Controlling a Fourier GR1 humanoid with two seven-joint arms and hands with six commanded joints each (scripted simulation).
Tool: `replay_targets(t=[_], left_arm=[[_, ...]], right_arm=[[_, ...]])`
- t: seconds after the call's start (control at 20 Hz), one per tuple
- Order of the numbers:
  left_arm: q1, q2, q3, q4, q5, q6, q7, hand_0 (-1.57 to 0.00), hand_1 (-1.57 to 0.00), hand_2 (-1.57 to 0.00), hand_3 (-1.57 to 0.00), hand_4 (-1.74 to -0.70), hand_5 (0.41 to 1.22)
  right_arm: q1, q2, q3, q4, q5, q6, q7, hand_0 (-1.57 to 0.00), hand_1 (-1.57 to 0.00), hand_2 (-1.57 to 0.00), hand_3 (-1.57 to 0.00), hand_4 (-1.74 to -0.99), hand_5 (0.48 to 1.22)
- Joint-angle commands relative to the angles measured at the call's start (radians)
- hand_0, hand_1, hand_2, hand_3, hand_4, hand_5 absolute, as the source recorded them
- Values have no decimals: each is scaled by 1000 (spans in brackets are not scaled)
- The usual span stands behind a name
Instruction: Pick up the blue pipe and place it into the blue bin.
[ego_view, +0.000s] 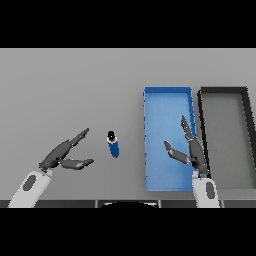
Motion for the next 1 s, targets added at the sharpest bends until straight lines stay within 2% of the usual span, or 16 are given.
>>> replay_targets(t=[0.0, 0.4, 0.65, 0.8, 0.95], left_arm=[[0, -11, -20, -7, -15, -3, -4, 1, 1, 1, 1, -1091, 472], [-71, -141, -113, 49, -75, -11, 30, 1, 1, 1, 1, -1118, 446], [-151, -258, -137, 182, -93, -13, 62, 1, 1, 1, 1, -1117, 448], [-182, -296, -151, 243, -151, 16, 0, 1, 1, 1, 1, -1081, 442], [-207, -343, -143, 282, -124, 0, -36, 1, 1, 1, 1, -1092, 477]], right_arm=[[-3, -8, -9, 5, -4, 1, -6, 1, 1, 1, 1, -1248, 612], [6, 1, -11, 1, -19, 7, 9, 1, 1, 1, 1, -1271, 616], [19, 2, -14, -14, -29, 10, 23, 1, 1, 1, 1, -1274, 605], [15, 2, -15, -8, -16, 0, 17, 1, 1, 1, 1, -1265, 597], [20, 6, -13, -12, -20, 3, 18, 1, 1, 1, 1, -1264, 598]])
